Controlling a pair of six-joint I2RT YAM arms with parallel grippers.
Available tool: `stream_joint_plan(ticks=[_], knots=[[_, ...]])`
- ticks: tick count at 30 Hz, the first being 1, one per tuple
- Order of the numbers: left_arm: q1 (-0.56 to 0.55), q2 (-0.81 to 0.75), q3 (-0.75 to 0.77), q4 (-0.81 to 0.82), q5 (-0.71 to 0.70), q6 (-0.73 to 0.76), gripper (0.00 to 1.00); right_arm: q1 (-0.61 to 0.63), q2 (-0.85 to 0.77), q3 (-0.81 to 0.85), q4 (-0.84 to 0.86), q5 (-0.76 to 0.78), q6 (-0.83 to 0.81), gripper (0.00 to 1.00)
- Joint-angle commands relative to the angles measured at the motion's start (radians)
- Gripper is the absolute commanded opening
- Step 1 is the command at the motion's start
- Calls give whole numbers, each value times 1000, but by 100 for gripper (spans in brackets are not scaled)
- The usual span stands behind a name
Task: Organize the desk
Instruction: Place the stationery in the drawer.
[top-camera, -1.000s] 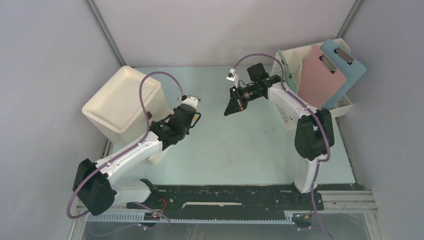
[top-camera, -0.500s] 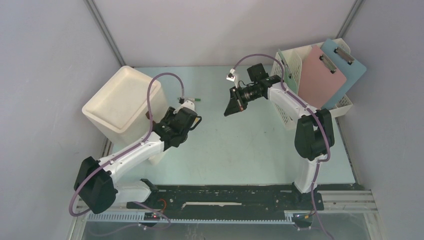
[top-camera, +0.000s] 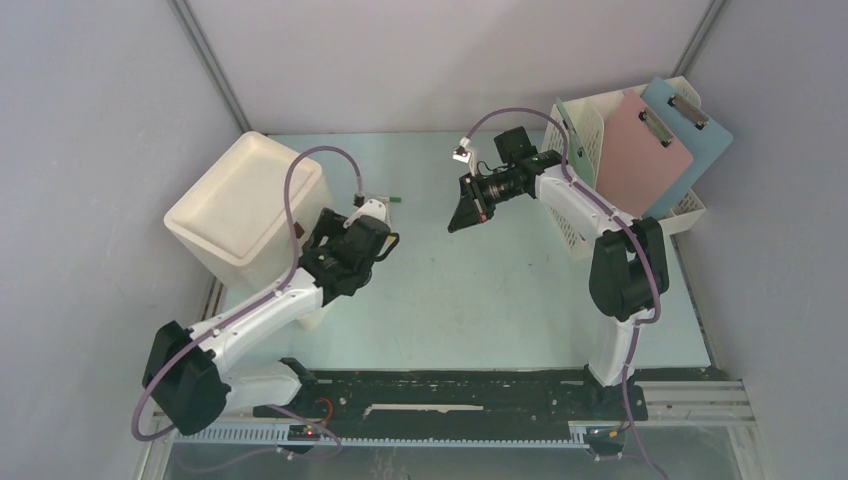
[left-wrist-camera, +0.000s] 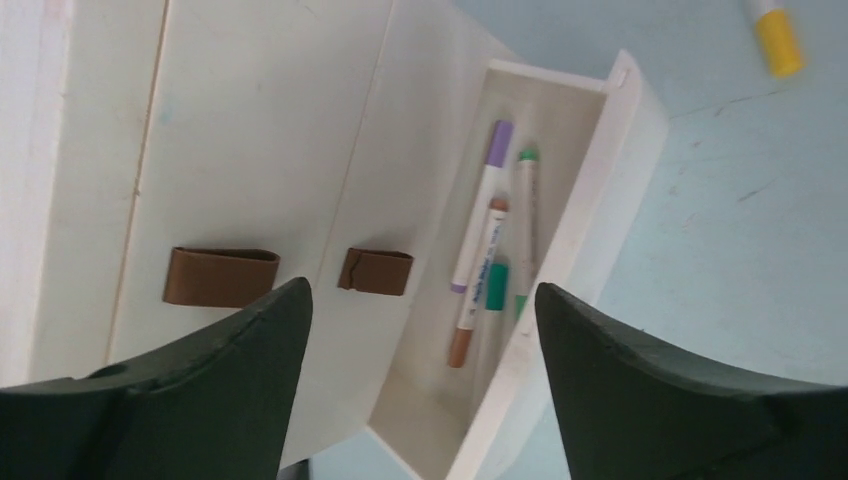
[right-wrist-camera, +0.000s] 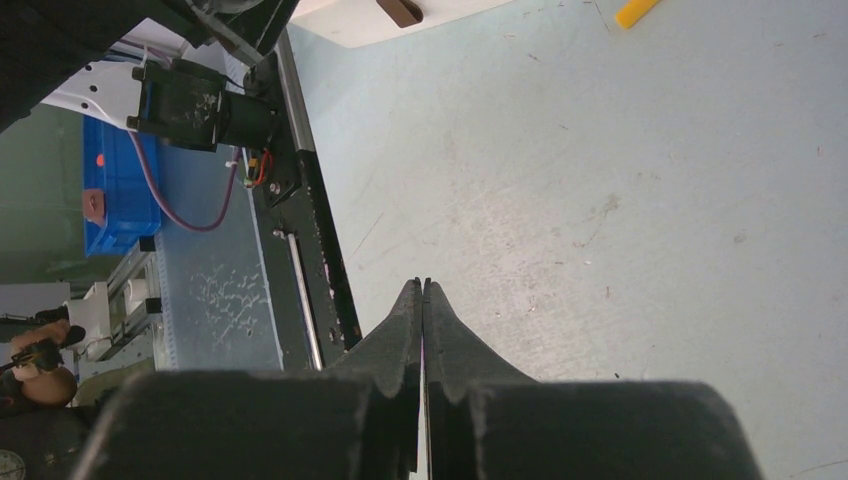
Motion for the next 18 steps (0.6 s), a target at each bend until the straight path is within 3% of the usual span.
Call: stream_joint_plan(ticks=[1, 3, 10, 18], knots=[[0, -112, -43, 117, 113, -67, 94, 1, -35, 0, 11, -4, -23, 2], [0, -160, -75, 173, 172, -89, 100, 2, -37, 0, 11, -1, -24, 2], [1, -292, -160, 378, 343, -217, 100, 2, -48, 1, 7, 4, -32, 2], [9, -238, -129, 454, 512, -313, 100, 1, -62, 2, 4, 8, -39, 2]])
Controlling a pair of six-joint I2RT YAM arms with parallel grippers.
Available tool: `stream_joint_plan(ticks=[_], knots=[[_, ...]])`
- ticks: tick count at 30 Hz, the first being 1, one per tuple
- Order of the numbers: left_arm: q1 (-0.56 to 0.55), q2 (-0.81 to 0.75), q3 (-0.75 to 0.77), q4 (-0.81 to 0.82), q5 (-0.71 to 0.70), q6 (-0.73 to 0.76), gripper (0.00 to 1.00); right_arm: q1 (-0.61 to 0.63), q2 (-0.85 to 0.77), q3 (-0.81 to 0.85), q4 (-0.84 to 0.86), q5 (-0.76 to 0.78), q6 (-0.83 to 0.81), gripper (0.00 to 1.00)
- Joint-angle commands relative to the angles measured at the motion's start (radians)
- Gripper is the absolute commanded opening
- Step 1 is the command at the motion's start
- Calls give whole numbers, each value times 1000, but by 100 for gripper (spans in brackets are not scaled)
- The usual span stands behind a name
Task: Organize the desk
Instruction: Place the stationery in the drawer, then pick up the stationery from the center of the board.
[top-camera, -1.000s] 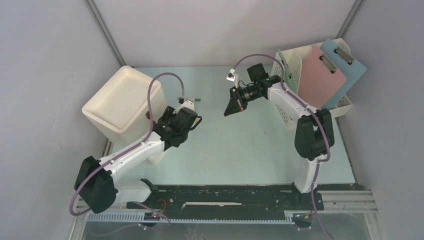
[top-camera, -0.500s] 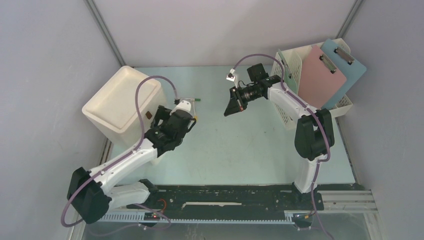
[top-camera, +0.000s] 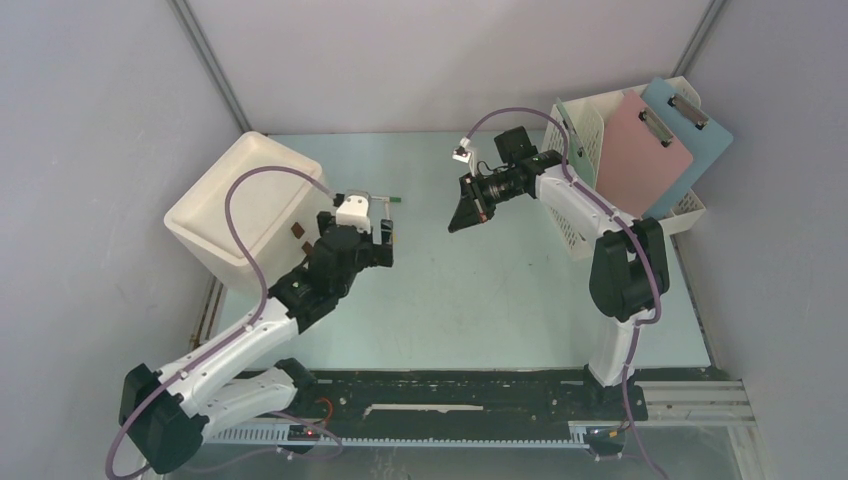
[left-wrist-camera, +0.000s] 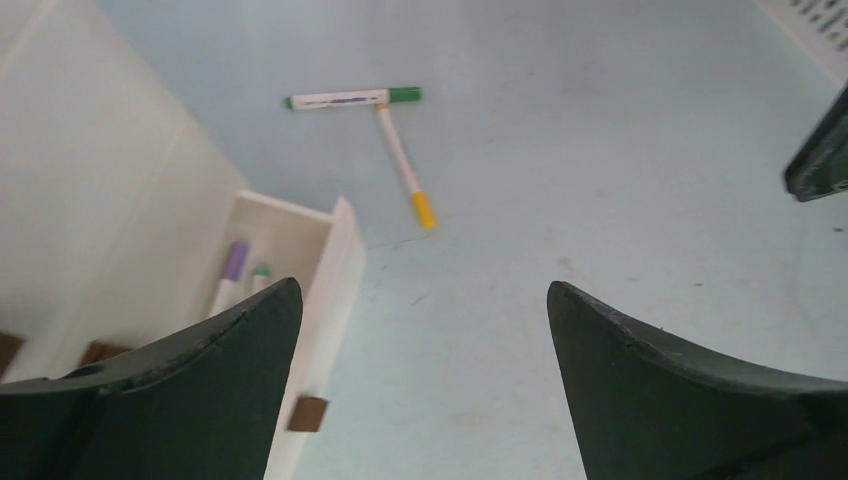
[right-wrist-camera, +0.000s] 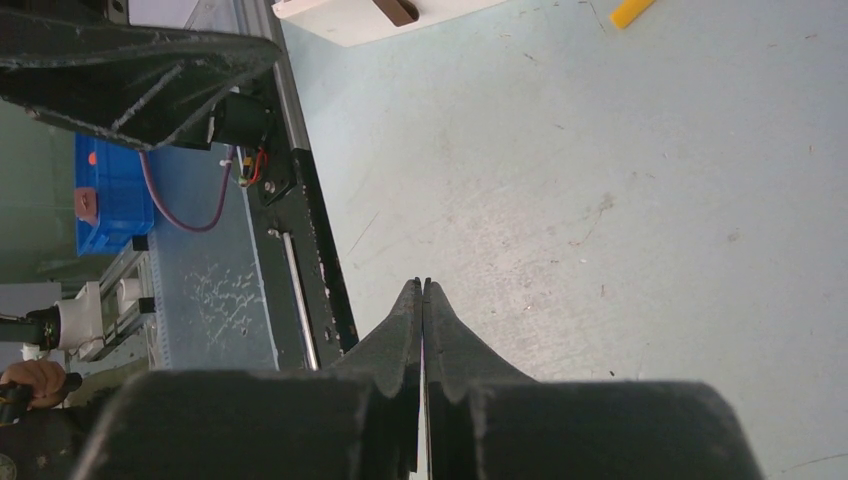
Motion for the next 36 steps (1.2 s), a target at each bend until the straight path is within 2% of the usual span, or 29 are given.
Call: stream_joint_plan(ticks=[1, 13, 22, 25, 28, 36], knots=[[7, 54, 46, 87, 116, -92, 100, 0, -61, 3, 5, 1, -28, 2], [21, 198, 109, 134, 218, -150, 100, -1, -68, 34, -40, 44, -69, 2], [36, 281, 152, 137, 245, -176, 100, -10, -125, 89, -251, 183, -234, 3], [47, 305, 164, 137, 246, -186, 100, -10, -183, 50, -283, 197, -297, 10], [54, 318, 162, 145, 234, -189, 100, 0, -257, -30, -295, 225, -389, 25], [74, 364, 164, 159, 229, -197, 100, 23, -329, -90, -290, 272, -463, 53]])
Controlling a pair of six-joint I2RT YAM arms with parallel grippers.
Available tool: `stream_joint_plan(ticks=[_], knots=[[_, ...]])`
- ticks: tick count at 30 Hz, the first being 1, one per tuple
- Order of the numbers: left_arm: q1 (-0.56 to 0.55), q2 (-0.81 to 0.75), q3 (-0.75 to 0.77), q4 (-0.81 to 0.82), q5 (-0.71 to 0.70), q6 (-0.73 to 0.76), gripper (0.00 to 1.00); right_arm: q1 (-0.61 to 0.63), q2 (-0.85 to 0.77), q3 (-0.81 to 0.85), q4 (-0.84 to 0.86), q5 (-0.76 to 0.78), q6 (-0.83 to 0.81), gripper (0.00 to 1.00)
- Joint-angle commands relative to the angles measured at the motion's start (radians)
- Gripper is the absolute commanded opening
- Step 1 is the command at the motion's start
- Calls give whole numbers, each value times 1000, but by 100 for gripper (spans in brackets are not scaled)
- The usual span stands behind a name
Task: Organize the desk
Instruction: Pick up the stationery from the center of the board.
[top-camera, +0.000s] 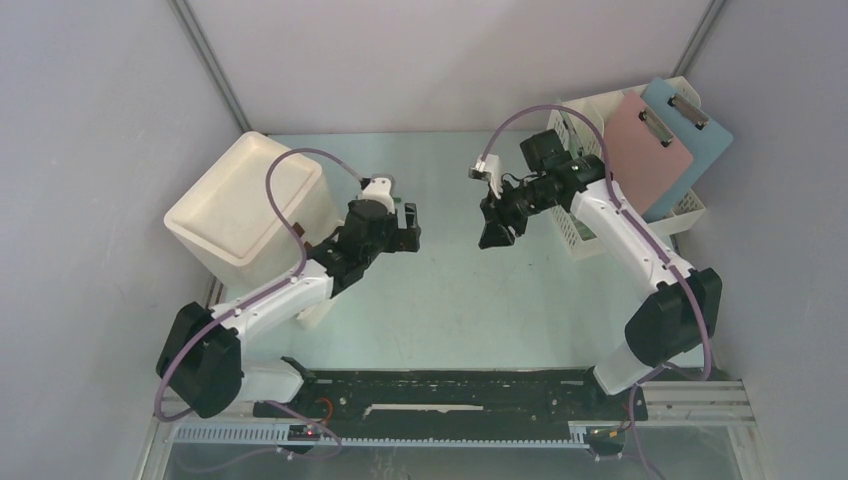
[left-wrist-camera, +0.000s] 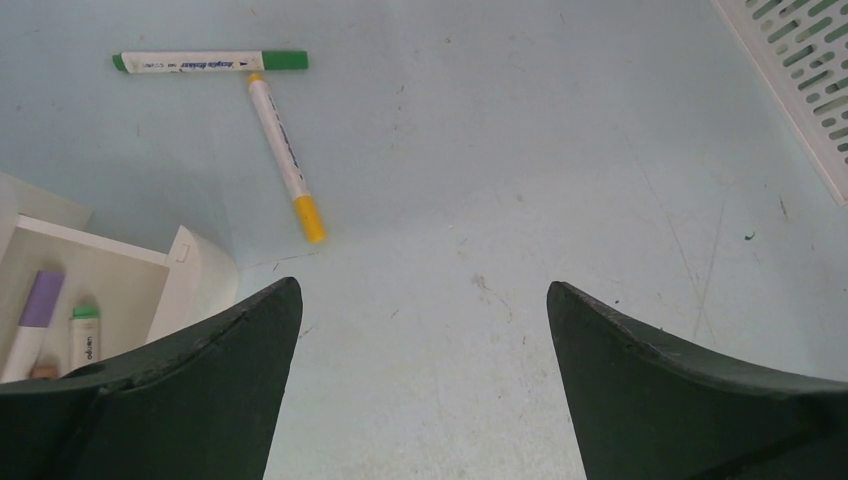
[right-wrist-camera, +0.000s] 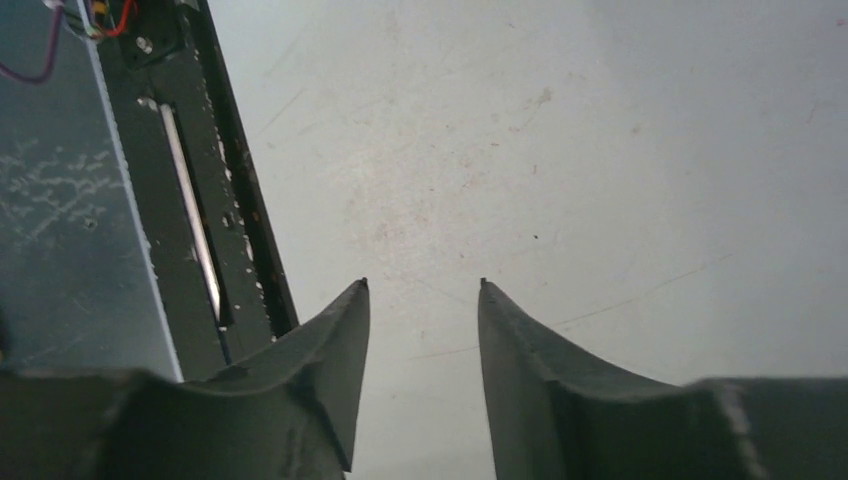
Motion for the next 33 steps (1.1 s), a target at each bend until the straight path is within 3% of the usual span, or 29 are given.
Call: stream_joint_plan(ticks=[1, 3, 4, 5, 6, 14, 25, 33], knots=[[17, 22, 40, 39, -7, -27, 100, 23, -13, -14, -5, 42, -76, 56], [27, 27, 32, 39, -12, -42, 100, 41, -3, -21, 2, 69, -75, 67], [33, 30, 29, 39, -13, -50, 100, 50, 0, -24, 5, 78, -74, 86], [38, 33, 25, 39, -14, -58, 100, 56, 4, -26, 8, 82, -75, 98], [43, 38, 23, 39, -15, -64, 100, 61, 7, -28, 12, 87, -68, 99], [87, 207, 140, -95, -45, -90, 99, 59, 47, -32, 22, 83, -60, 100], [167, 498, 420, -289, -6, -90, 65, 17, 52, -34, 12, 56, -67, 100], [190, 644, 585, -392, -5, -68, 59, 8, 53, -34, 6, 49, -73, 100]])
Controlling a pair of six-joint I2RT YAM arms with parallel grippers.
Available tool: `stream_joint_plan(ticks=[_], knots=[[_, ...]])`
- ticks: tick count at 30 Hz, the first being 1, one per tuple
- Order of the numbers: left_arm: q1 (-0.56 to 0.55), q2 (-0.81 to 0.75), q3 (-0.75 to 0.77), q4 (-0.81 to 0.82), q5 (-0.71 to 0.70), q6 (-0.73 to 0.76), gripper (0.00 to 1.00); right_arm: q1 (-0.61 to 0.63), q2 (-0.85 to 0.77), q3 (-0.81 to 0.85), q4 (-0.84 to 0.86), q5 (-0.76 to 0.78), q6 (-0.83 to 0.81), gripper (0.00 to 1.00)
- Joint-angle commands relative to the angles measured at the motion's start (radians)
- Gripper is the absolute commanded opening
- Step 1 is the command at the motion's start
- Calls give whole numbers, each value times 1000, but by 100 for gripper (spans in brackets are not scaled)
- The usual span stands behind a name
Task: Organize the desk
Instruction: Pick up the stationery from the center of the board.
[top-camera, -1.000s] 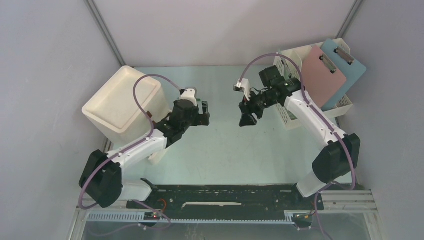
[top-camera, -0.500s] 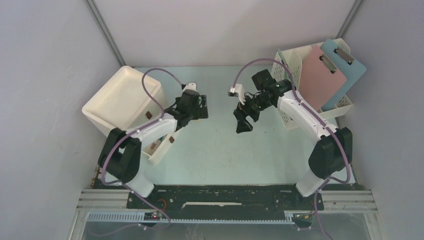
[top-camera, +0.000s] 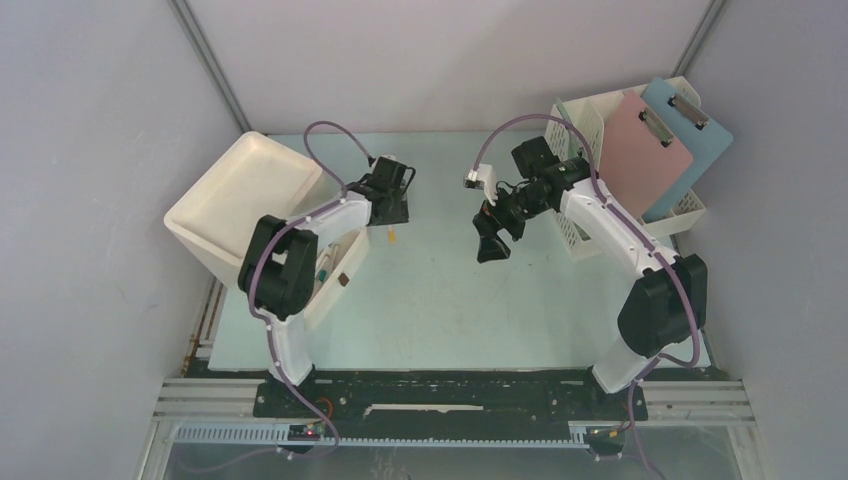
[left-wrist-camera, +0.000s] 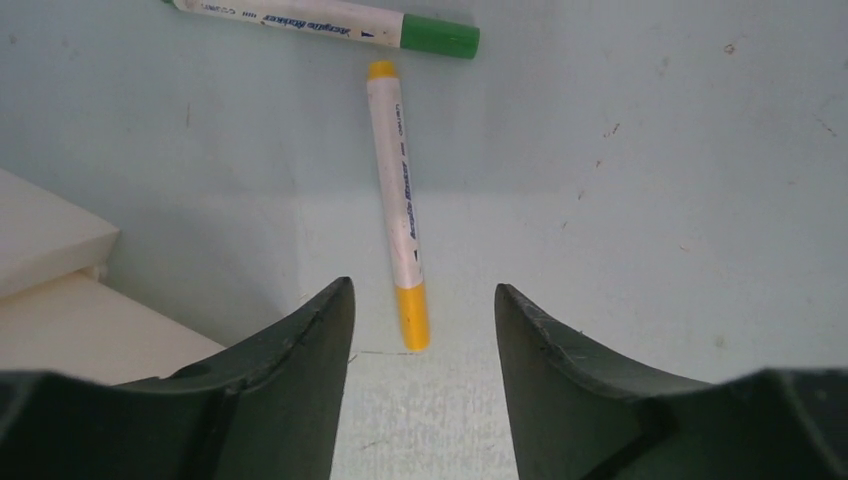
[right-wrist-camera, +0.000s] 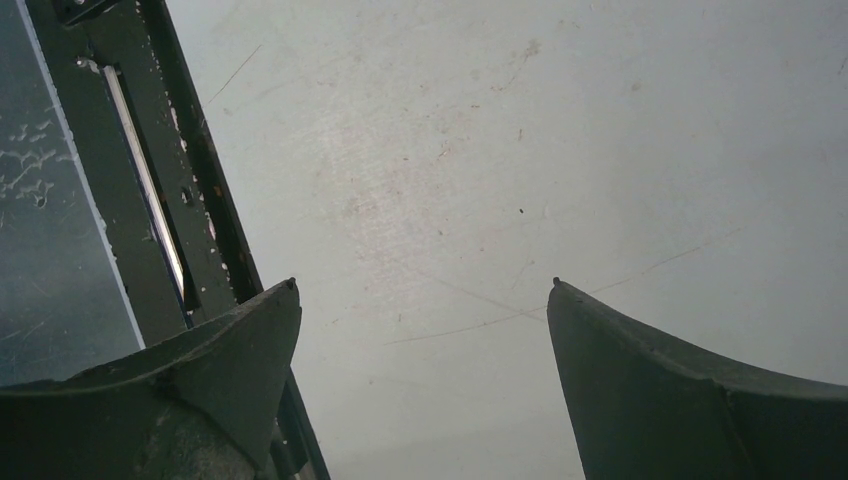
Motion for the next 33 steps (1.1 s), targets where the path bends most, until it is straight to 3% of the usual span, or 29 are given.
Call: stream_joint_plan(ticks=[1, 11, 23, 31, 33], knots=[[11, 59, 113, -81, 11, 12, 57, -4, -5, -1, 0, -23, -20, 100], [39, 153, 168, -127, 69, -12, 39, -12, -6, -2, -7, -28, -29, 100], [58, 244, 245, -210, 94, -18, 35, -19, -8, -3, -15, -35, -40, 100], [60, 253, 260, -232, 110, 14, 2, -21, -11, -4, -20, -41, -43, 100], [56, 237, 257, -246, 98, 30, 0, -22, -12, -4, -20, -44, -44, 100]])
